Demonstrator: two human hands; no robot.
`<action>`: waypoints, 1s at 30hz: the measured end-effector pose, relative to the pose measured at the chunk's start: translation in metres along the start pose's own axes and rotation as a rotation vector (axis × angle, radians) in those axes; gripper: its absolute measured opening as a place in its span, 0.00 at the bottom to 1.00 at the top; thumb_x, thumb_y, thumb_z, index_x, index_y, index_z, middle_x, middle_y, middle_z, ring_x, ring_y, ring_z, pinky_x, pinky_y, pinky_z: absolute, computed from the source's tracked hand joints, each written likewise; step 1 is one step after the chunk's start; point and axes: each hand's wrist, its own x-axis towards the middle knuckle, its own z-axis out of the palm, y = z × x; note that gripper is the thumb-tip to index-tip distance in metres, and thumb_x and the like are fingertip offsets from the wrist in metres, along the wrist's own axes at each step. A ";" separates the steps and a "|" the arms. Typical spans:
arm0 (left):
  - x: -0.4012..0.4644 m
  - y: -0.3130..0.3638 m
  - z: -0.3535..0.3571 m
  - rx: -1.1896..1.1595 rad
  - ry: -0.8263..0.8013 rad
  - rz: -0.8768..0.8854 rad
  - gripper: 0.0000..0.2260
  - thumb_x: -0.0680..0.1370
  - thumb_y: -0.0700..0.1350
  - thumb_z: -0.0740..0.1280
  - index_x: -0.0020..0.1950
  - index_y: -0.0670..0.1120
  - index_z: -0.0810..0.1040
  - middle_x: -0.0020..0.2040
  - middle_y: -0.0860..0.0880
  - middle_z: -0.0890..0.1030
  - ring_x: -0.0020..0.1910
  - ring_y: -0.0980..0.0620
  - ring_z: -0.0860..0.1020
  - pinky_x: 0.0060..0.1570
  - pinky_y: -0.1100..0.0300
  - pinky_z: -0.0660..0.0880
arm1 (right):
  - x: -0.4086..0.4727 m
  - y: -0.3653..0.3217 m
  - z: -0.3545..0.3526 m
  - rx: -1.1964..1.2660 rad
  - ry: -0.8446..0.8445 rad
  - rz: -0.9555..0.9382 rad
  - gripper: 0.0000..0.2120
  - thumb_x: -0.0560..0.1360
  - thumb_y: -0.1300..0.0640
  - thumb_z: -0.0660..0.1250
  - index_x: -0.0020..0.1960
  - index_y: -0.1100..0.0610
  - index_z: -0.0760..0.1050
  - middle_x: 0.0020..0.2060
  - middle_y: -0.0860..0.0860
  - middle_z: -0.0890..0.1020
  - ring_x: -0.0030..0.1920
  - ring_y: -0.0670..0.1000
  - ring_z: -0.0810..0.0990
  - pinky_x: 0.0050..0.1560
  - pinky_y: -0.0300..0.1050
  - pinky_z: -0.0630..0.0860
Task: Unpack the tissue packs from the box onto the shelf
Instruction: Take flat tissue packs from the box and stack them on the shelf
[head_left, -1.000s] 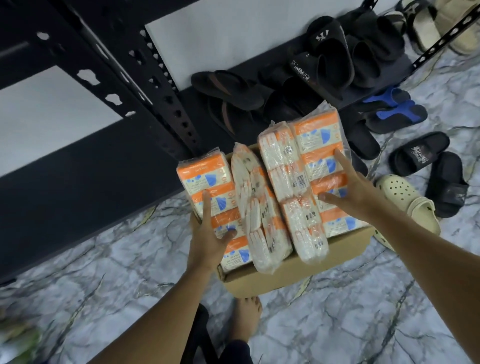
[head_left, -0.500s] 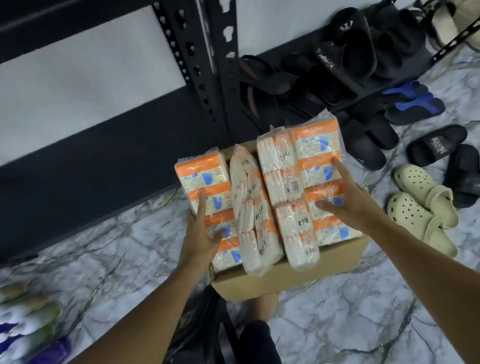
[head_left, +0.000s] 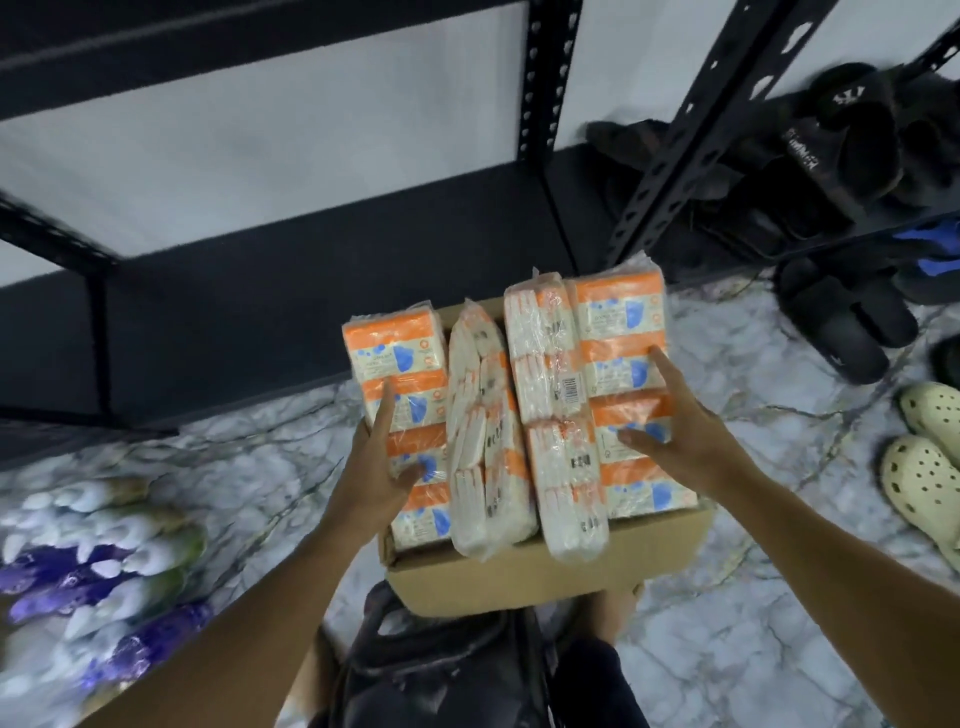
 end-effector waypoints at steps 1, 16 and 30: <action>-0.002 -0.009 -0.011 -0.015 0.006 -0.004 0.47 0.73 0.49 0.73 0.74 0.71 0.39 0.74 0.48 0.63 0.69 0.51 0.71 0.59 0.48 0.78 | 0.002 -0.011 0.010 0.004 -0.010 -0.010 0.47 0.74 0.47 0.73 0.80 0.40 0.42 0.71 0.44 0.71 0.69 0.52 0.73 0.57 0.43 0.69; -0.026 -0.106 -0.133 -0.056 0.099 -0.071 0.47 0.76 0.41 0.72 0.76 0.69 0.41 0.77 0.56 0.61 0.69 0.54 0.72 0.60 0.55 0.76 | 0.033 -0.128 0.113 -0.100 -0.093 -0.106 0.49 0.73 0.46 0.74 0.78 0.34 0.40 0.73 0.50 0.70 0.69 0.57 0.73 0.63 0.53 0.72; -0.033 -0.094 -0.136 -0.084 0.269 -0.171 0.35 0.78 0.43 0.68 0.76 0.65 0.53 0.73 0.49 0.68 0.67 0.50 0.73 0.62 0.45 0.75 | 0.023 -0.155 0.119 -0.021 0.055 -0.037 0.41 0.73 0.46 0.72 0.77 0.37 0.50 0.72 0.51 0.67 0.71 0.55 0.69 0.61 0.64 0.76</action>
